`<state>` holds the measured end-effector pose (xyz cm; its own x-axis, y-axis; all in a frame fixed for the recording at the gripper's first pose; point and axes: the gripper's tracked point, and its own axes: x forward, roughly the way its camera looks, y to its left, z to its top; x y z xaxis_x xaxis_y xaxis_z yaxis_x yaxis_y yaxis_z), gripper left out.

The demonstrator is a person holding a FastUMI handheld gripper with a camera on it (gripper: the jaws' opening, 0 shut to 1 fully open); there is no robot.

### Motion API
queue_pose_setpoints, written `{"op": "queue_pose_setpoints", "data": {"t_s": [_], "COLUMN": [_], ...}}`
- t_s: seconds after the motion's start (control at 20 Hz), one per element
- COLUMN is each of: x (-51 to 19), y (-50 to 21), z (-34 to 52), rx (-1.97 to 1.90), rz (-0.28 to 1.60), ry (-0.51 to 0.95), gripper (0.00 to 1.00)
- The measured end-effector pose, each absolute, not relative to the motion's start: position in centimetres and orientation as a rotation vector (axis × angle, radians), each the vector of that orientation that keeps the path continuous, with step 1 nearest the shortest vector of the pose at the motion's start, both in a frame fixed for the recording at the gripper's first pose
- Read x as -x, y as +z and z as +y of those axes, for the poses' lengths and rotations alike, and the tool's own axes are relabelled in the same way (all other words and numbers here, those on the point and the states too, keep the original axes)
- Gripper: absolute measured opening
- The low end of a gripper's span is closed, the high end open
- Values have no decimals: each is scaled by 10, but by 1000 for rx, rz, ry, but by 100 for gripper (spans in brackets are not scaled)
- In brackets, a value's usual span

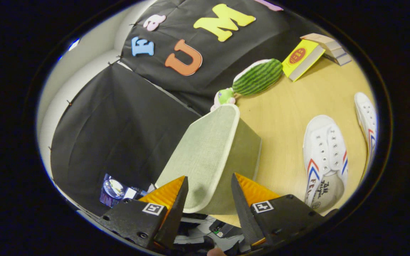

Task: Open the storage box then place both shoes into the box .Put the left shoe in first, then the right shoe, with the right side of both shoes facing outward in a uniform manner.

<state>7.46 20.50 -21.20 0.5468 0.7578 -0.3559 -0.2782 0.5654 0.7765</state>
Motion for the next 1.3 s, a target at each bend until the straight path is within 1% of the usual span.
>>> {"op": "queue_pose_setpoints", "data": {"t_s": [0.1, 0.15, 0.25, 0.35, 0.4, 0.45, 0.6, 1.0, 1.3], "x": [-74, -75, -75, -77, -78, -79, -73, -76, -72], "y": [-215, -216, -214, -212, -204, -196, -170, -80, -47], "z": [211, 215, 215, 210, 208, 209, 212, 270, 336], "rx": [-798, -818, -849, -863, -872, -874, -828, -630, -387], "rz": [784, 800, 816, 809, 793, 774, 735, 628, 589], "ry": [709, 719, 721, 710, 710, 717, 737, 845, 892], "gripper": [71, 65, 48, 33, 29, 18, 5, 5, 5]}}
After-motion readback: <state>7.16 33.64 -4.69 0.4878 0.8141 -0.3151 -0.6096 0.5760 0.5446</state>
